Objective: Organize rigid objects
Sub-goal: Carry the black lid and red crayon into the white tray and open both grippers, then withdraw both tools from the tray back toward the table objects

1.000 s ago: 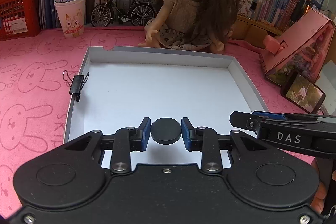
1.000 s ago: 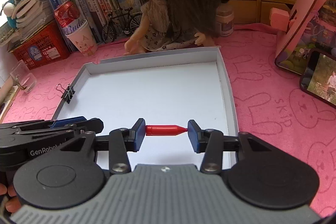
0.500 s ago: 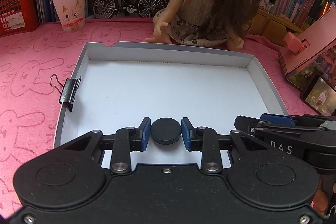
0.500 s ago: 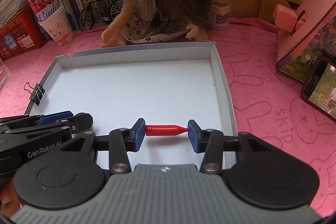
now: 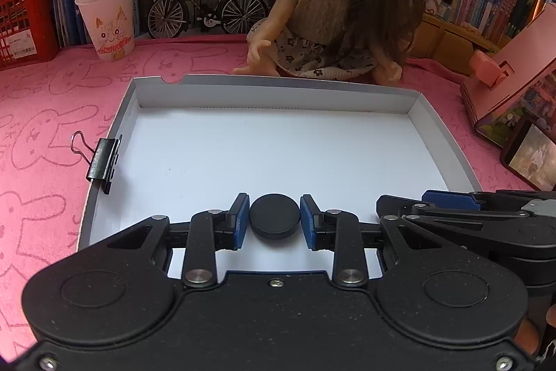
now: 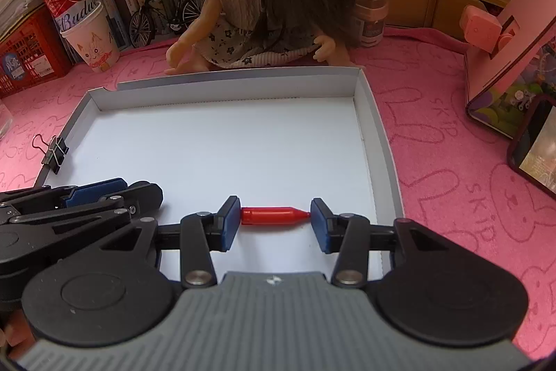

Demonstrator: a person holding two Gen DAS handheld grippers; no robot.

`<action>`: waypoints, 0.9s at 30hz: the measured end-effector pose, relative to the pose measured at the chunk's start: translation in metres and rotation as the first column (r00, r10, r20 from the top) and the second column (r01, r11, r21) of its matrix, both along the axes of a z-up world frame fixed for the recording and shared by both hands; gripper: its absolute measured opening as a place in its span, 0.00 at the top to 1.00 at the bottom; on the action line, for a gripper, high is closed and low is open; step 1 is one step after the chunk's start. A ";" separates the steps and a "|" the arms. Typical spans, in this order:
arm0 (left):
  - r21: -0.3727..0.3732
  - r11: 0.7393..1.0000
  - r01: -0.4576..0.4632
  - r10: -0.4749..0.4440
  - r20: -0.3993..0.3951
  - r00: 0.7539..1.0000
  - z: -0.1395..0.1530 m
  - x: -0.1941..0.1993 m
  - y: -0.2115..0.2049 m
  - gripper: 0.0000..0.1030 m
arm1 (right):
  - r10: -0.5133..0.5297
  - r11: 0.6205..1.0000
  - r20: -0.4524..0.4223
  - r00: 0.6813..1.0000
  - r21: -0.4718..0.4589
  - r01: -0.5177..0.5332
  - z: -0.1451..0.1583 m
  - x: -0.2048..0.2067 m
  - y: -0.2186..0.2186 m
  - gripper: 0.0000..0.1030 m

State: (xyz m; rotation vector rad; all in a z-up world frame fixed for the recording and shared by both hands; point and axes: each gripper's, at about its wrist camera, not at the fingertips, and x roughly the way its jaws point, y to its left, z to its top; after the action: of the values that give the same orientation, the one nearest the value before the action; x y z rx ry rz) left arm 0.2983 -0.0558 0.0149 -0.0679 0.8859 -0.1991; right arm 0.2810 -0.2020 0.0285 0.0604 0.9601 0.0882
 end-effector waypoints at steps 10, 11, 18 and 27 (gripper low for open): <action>0.007 1.000 -0.011 0.011 0.025 1.000 0.004 -0.007 0.002 0.58 | -0.017 0.999 0.031 0.999 0.046 0.016 0.004 -0.007 -0.009 0.35; -0.001 1.000 -0.013 0.013 0.033 0.999 0.006 -0.008 0.004 0.58 | -0.019 0.998 0.035 0.999 0.058 0.017 0.005 -0.008 -0.011 0.31; 0.006 1.000 -0.001 0.000 0.115 0.993 0.026 -0.033 0.012 0.42 | 0.005 0.998 0.104 0.995 0.061 -0.012 0.024 -0.031 -0.014 0.24; -0.056 0.998 0.026 -0.015 0.192 0.981 0.049 -0.083 0.028 0.25 | 0.062 0.996 0.229 0.971 0.045 -0.074 0.049 -0.086 -0.017 0.15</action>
State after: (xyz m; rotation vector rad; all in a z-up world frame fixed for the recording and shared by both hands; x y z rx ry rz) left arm 0.2158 -0.0281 0.0640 -0.0923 0.6890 -0.2466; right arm 0.1946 -0.2188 0.0773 0.0653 0.7305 0.1807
